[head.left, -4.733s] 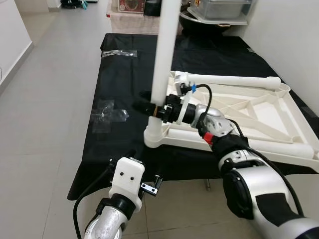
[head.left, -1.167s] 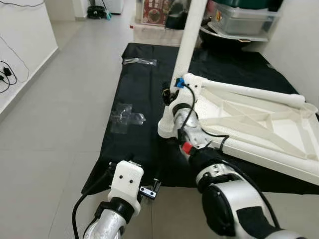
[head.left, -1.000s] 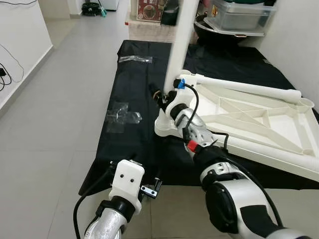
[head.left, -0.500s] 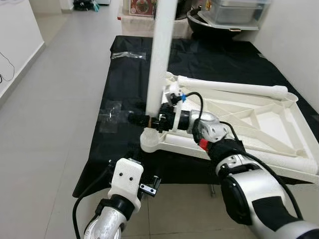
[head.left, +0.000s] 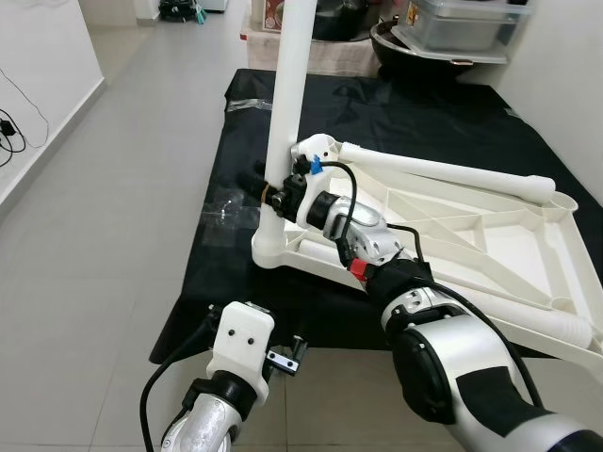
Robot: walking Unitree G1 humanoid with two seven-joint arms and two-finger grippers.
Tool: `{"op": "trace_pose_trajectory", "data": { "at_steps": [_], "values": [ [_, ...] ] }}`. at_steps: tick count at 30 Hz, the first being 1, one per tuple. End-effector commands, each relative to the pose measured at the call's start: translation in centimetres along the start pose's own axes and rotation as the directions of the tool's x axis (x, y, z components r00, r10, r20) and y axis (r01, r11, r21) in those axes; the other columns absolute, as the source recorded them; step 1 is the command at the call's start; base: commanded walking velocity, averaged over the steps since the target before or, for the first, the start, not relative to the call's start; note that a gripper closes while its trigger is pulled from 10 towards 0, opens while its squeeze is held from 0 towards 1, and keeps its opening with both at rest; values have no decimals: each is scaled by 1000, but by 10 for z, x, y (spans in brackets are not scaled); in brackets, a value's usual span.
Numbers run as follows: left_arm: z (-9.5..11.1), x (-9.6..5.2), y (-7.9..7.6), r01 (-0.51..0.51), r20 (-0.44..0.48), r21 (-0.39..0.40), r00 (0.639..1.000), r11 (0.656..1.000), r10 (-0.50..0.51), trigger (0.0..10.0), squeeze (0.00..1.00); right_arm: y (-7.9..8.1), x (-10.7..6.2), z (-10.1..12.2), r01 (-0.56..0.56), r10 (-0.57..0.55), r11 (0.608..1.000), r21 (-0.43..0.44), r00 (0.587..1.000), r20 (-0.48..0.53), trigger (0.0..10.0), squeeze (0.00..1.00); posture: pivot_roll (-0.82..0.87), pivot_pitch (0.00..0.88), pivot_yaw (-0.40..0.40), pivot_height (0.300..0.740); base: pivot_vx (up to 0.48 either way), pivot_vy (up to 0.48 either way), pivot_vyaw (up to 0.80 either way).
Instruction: Building children table
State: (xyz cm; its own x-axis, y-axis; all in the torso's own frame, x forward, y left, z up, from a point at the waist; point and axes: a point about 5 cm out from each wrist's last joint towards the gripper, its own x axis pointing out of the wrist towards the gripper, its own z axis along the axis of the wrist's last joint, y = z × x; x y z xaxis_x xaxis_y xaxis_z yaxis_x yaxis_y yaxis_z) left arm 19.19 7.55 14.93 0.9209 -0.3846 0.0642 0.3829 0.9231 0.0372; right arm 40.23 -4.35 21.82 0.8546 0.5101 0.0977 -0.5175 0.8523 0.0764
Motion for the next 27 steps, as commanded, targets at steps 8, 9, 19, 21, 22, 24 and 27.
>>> {"op": "trace_pose_trajectory", "data": {
  "at_steps": [8,9,19,21,22,24,27],
  "values": [
    [-3,0,1,3,-13,2,1000,1000,-3,10000,0,-43,-28,-22,681,-679,732,36,732,-53,0,0,113,83,-95,740,0,0,0],
    [-3,0,1,3,-12,2,1000,1000,-3,10000,0,-40,-29,-23,700,-698,711,57,714,-58,0,0,112,84,-97,740,0,0,0],
    [-1,1,0,3,-8,-2,1000,1000,-3,10000,0,-22,-20,-8,572,-580,814,103,812,72,10000,1000,103,91,-98,740,0,0,0],
    [-1,2,0,2,-8,-4,1000,1000,-2,10000,0,-26,-19,-3,545,-554,832,109,827,97,10000,525,103,92,-98,740,0,0,0],
    [-1,2,0,2,-8,-5,1000,1000,-2,10000,0,-33,-20,7,489,-506,861,142,851,141,10000,0,103,92,-97,740,0,0,0],
    [-1,2,0,2,-8,-6,1000,1000,-2,10000,0,-35,-20,12,463,-485,872,157,859,163,10000,0,103,92,-97,740,0,0,0],
    [-1,2,0,2,-7,-6,1000,1000,-2,10000,0,-37,-18,19,352,-388,914,204,905,177,10000,0,101,93,-100,740,0,0,0]
  ]
}}
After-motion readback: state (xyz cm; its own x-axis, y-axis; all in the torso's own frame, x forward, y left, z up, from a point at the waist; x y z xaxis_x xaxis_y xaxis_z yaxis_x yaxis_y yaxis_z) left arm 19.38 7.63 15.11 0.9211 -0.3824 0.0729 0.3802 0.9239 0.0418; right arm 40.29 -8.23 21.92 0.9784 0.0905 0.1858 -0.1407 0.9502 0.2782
